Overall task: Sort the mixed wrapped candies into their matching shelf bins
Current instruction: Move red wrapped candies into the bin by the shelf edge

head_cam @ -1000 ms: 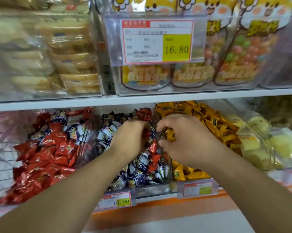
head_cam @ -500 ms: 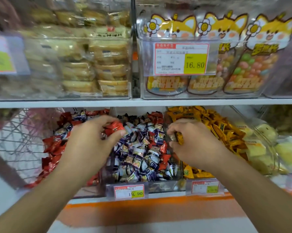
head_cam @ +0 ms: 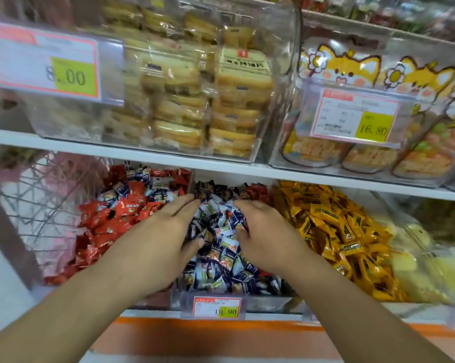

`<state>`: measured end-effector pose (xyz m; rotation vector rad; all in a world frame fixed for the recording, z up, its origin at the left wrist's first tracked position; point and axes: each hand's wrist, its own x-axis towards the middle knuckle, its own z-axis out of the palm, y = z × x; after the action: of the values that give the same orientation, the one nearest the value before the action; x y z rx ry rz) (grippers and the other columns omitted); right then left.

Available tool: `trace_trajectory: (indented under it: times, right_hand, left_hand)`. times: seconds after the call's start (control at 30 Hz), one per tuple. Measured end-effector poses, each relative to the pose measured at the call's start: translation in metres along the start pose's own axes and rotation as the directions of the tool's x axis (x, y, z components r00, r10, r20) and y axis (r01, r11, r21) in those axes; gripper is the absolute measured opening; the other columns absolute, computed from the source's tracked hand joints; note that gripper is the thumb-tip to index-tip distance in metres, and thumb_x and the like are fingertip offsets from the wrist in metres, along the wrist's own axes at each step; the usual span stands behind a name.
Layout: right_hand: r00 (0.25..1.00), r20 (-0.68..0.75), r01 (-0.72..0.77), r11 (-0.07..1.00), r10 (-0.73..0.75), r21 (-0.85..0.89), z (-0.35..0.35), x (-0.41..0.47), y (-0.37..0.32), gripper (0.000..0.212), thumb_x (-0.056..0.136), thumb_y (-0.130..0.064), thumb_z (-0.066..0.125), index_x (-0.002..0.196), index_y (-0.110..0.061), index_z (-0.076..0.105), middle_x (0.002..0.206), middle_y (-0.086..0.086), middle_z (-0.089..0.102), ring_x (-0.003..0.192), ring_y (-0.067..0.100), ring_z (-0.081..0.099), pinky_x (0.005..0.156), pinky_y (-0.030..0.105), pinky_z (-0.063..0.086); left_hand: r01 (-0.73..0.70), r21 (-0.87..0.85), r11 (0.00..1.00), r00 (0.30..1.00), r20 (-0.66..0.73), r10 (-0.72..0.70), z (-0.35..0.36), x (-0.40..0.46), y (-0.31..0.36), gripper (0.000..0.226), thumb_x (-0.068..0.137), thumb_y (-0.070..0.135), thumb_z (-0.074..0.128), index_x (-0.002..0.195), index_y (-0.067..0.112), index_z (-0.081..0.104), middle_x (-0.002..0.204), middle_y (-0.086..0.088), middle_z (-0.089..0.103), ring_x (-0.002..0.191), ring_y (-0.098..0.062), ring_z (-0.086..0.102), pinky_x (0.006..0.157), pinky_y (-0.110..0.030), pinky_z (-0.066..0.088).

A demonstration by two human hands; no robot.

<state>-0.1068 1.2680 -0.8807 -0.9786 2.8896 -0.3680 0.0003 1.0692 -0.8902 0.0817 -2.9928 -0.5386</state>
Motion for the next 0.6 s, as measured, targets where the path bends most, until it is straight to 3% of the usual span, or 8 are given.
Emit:
trace_trajectory:
  times: [0.07, 0.13, 0.17, 0.27, 0.4, 0.47, 0.53, 0.6]
  right_hand:
    - [0.996, 0.071, -0.057, 0.997, 0.053, 0.058, 0.009, 0.01, 0.001, 0.06, 0.104, -0.027, 0.058, 0.159, -0.029, 0.035, 0.137, 0.01, 0.058, 0.102, 0.02, 0.065, 0.091, 0.037, 0.057]
    - [0.99, 0.118, -0.084, 0.991, 0.072, 0.103, 0.016, 0.015, -0.001, 0.055, 0.105, -0.023, 0.058, 0.158, -0.026, 0.042, 0.11, 0.007, 0.067, 0.065, 0.006, 0.055, 0.066, 0.023, 0.051]
    - [0.991, 0.111, -0.088, 0.989, 0.074, 0.12, 0.017, 0.016, -0.004, 0.052, 0.104, -0.021, 0.059, 0.155, -0.025, 0.047, 0.104, 0.005, 0.066, 0.062, 0.005, 0.054, 0.064, 0.021, 0.049]
    - [0.993, 0.101, -0.085, 0.979, 0.067, 0.184, 0.016, 0.015, -0.017, 0.042, 0.1, -0.019, 0.064, 0.141, -0.028, 0.061, 0.134, 0.007, 0.064, 0.097, 0.017, 0.07, 0.082, 0.029, 0.059]
    - [0.982, 0.18, 0.022, 0.974, -0.063, 0.224, 0.023, -0.004, -0.033, 0.029, 0.095, -0.014, 0.061, 0.119, -0.027, 0.071, 0.096, 0.0, 0.069, 0.068, 0.009, 0.065, 0.058, 0.034, 0.059]
    - [0.97, 0.218, 0.062, 0.98, -0.104, 0.187, 0.028, -0.013, -0.036, 0.033, 0.096, -0.017, 0.058, 0.126, -0.028, 0.067, 0.121, -0.002, 0.065, 0.101, 0.018, 0.065, 0.084, 0.041, 0.06]
    - [0.961, 0.249, 0.077, 0.984, -0.116, 0.162, 0.029, -0.015, -0.034, 0.044, 0.099, -0.019, 0.056, 0.141, -0.033, 0.059, 0.155, -0.006, 0.047, 0.139, 0.023, 0.048, 0.111, 0.041, 0.049]
    - [0.95, 0.275, 0.093, 0.974, -0.149, 0.208, 0.027, -0.016, -0.031, 0.047, 0.102, -0.02, 0.056, 0.145, -0.037, 0.055, 0.165, -0.012, 0.035, 0.151, 0.018, 0.034, 0.12, 0.036, 0.038]
  left_hand:
    - [0.003, -0.011, 1.0, 1.0, -0.004, -0.003, -0.001, -0.001, -0.002, 0.077, 0.101, 0.052, 0.05, 0.163, 0.03, 0.009, 0.169, 0.019, -0.003, 0.154, -0.008, 0.017, 0.124, -0.028, 0.022]
    - [0.001, -0.025, 1.0, 1.0, -0.004, -0.001, -0.003, -0.002, -0.005, 0.076, 0.101, 0.053, 0.05, 0.162, 0.031, 0.011, 0.168, 0.023, -0.005, 0.152, -0.008, 0.023, 0.123, -0.028, 0.026]
    - [0.001, -0.036, 0.999, 1.0, -0.001, -0.001, -0.003, -0.003, -0.006, 0.076, 0.1, 0.053, 0.051, 0.162, 0.031, 0.013, 0.167, 0.025, -0.005, 0.152, -0.008, 0.025, 0.122, -0.028, 0.028]
    - [-0.008, -0.053, 0.999, 1.0, 0.008, 0.009, -0.003, -0.003, -0.008, 0.076, 0.1, 0.054, 0.052, 0.162, 0.03, 0.015, 0.167, 0.025, -0.006, 0.15, -0.007, 0.029, 0.12, -0.028, 0.031]
    - [-0.012, -0.068, 0.998, 1.0, 0.016, 0.013, -0.003, -0.001, -0.01, 0.076, 0.099, 0.052, 0.054, 0.161, 0.029, 0.018, 0.167, 0.025, -0.004, 0.151, -0.006, 0.027, 0.121, -0.026, 0.029]
    - [-0.016, -0.076, 0.997, 1.0, 0.018, 0.018, -0.003, -0.001, -0.011, 0.075, 0.098, 0.052, 0.056, 0.161, 0.03, 0.02, 0.167, 0.025, -0.003, 0.151, -0.006, 0.026, 0.121, -0.028, 0.029]
    - [-0.018, -0.077, 0.997, 1.0, 0.019, 0.019, -0.002, 0.0, -0.012, 0.075, 0.098, 0.051, 0.057, 0.161, 0.031, 0.02, 0.167, 0.025, -0.003, 0.151, -0.005, 0.025, 0.122, -0.027, 0.028]
    - [-0.012, -0.079, 0.997, 1.0, 0.019, 0.014, -0.002, 0.0, -0.011, 0.076, 0.098, 0.051, 0.057, 0.161, 0.031, 0.021, 0.167, 0.025, -0.002, 0.151, -0.005, 0.025, 0.121, -0.025, 0.027]
